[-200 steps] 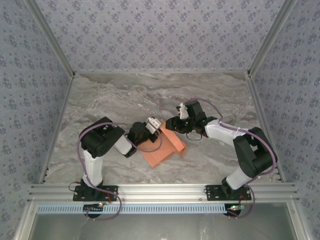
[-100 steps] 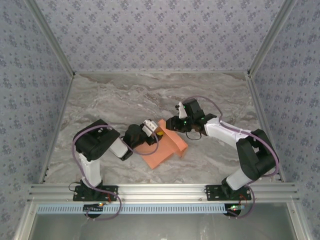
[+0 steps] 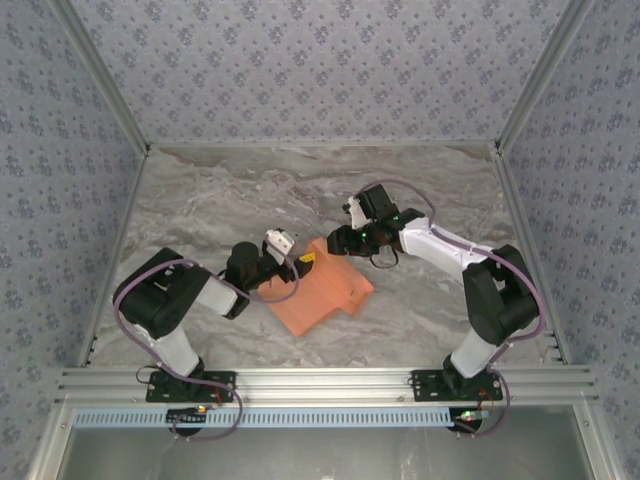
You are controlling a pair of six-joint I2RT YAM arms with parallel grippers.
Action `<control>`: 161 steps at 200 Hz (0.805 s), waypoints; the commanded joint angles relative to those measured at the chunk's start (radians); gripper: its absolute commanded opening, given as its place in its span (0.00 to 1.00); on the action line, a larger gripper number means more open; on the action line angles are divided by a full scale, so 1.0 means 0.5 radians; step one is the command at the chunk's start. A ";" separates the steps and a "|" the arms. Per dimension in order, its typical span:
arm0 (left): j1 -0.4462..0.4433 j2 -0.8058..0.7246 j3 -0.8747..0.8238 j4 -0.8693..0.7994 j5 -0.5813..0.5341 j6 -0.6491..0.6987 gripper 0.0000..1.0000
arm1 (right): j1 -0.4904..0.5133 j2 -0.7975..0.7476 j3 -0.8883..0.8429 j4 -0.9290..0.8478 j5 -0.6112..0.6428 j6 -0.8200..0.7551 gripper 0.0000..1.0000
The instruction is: Fold the paper box
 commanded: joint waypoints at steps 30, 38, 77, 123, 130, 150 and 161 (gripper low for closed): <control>0.016 0.010 -0.013 0.086 0.040 -0.051 0.73 | 0.070 0.083 0.123 -0.166 0.024 -0.103 0.52; 0.019 0.009 -0.011 0.096 0.041 -0.062 0.73 | 0.076 0.087 0.180 -0.172 0.021 -0.122 0.53; 0.070 -0.094 -0.042 0.133 0.053 -0.124 0.72 | 0.080 0.091 0.221 -0.218 0.020 -0.169 0.59; 0.278 -0.399 -0.197 0.119 0.072 -0.379 0.72 | 0.178 0.079 0.335 -0.285 0.185 -0.127 0.63; 0.299 -0.457 -0.204 0.066 0.060 -0.409 0.72 | 0.199 0.093 0.364 -0.302 0.238 -0.138 0.64; 0.368 -0.660 -0.179 -0.285 -0.088 -0.548 0.73 | 0.248 0.171 0.490 -0.393 0.415 -0.167 0.68; 0.408 -0.778 -0.121 -0.617 -0.264 -0.655 0.74 | 0.287 0.228 0.589 -0.492 0.520 -0.171 0.71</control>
